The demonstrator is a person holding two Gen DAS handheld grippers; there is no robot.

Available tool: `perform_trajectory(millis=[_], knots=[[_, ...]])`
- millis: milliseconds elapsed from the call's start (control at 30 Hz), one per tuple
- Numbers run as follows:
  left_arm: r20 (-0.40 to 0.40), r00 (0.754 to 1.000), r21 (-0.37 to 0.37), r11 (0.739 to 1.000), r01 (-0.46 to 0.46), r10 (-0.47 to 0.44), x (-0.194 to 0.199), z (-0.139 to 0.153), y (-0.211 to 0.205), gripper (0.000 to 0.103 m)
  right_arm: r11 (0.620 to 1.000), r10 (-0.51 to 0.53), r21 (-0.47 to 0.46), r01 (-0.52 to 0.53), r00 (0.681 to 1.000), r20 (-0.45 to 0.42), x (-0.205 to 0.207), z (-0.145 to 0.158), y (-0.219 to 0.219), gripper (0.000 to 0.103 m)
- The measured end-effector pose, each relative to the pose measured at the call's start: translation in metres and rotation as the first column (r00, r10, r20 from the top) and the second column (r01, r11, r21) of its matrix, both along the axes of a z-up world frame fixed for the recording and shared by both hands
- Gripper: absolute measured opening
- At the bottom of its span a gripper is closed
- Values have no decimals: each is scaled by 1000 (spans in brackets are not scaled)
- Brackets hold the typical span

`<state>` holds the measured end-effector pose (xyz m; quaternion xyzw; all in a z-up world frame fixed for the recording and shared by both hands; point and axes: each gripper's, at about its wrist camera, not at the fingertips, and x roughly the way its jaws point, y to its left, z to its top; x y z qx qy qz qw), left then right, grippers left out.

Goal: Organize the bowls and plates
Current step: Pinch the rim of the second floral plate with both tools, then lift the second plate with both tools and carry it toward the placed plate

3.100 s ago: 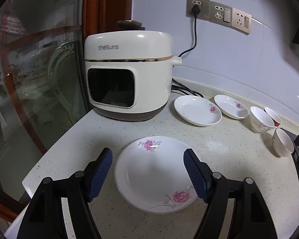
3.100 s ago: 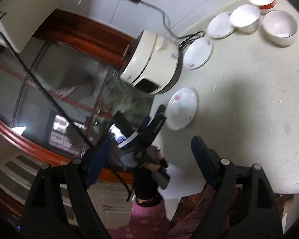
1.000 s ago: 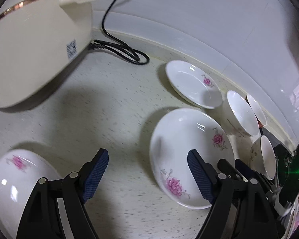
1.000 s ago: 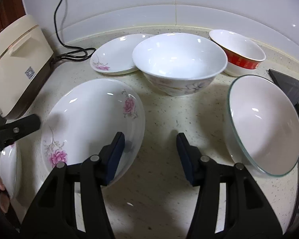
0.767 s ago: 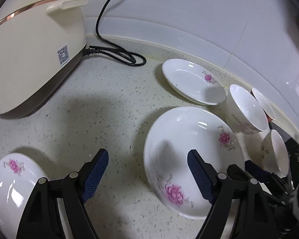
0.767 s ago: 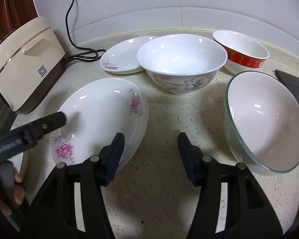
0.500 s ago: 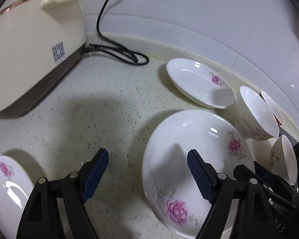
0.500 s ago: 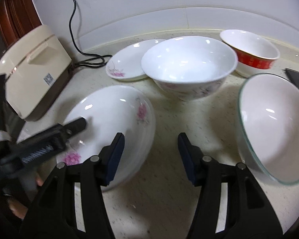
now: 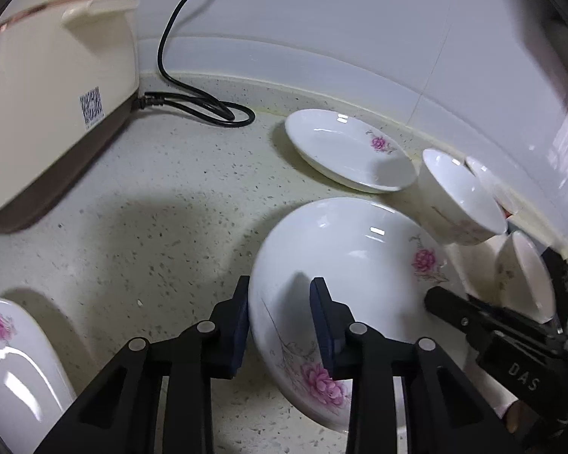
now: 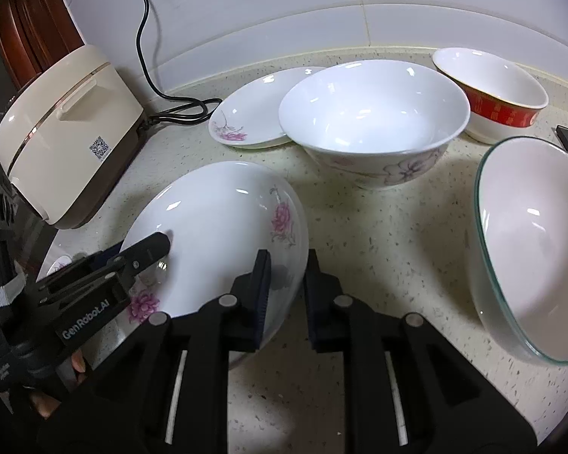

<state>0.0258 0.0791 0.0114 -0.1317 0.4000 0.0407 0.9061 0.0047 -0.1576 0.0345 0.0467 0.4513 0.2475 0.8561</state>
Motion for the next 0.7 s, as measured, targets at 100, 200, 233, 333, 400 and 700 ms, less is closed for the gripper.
perform_trajectory(millis=[100, 200, 233, 333, 400, 700], knots=[[-8, 1000, 35, 999, 11, -11, -2, 1, -6, 35, 1000, 7, -2, -7, 1000, 2, -3, 0, -1, 21], [-14, 999, 57, 998, 30, -29, -5, 2, -13, 43, 1000, 13, -3, -13, 1000, 7, -7, 1, -1, 21], [-16, 999, 63, 997, 33, -32, -5, 2, -15, 45, 1000, 13, 1, -13, 1000, 7, -8, 1, -2, 21], [-16, 999, 62, 997, 34, -33, -6, 2, -14, 45, 1000, 14, 10, -14, 1000, 5, -8, 0, -3, 21], [-17, 999, 67, 997, 36, -35, -7, 2, -14, 45, 1000, 19, 6, -19, 1000, 11, -9, 0, -2, 22], [-29, 999, 63, 998, -24, 26, -11, 3, 2, 45, 999, 40, -1, -40, 999, 18, -11, 0, 1, 24]])
